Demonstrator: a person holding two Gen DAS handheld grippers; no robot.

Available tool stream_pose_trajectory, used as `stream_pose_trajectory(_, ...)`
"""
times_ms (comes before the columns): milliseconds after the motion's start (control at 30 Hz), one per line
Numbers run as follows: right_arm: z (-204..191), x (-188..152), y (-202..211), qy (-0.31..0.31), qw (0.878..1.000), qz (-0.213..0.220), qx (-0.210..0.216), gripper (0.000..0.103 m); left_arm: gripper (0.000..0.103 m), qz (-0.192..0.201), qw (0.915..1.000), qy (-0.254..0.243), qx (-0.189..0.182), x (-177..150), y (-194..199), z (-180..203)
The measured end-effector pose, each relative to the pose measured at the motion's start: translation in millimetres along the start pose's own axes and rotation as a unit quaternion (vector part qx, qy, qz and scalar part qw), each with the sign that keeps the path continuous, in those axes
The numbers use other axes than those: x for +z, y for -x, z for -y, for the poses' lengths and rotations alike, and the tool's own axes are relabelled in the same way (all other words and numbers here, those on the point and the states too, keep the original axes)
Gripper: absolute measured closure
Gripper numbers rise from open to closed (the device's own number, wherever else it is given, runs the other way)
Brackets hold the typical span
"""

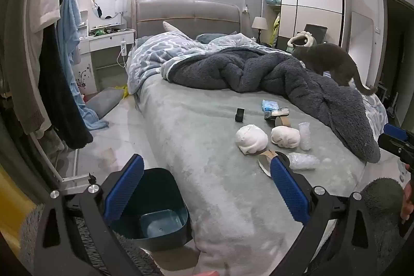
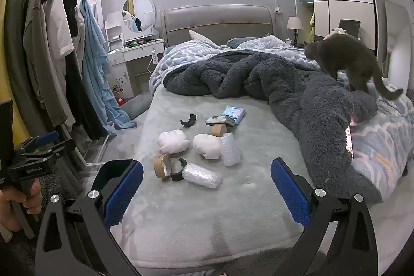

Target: Collect trash

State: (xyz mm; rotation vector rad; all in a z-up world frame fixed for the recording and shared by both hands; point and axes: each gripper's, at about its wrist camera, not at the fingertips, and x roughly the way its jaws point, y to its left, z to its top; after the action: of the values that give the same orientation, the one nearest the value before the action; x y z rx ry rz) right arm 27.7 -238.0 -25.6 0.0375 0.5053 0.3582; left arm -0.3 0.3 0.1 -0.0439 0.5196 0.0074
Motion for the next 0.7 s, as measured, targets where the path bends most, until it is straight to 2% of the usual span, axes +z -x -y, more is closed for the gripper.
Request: stream_pose_trajectory(700,-1.1,-0.1,0.1,-0.001,1.0,0.0,0.002,0.003,0.003,-0.004,1.0,-0.003,0.002,0.2,-0.5,0.0)
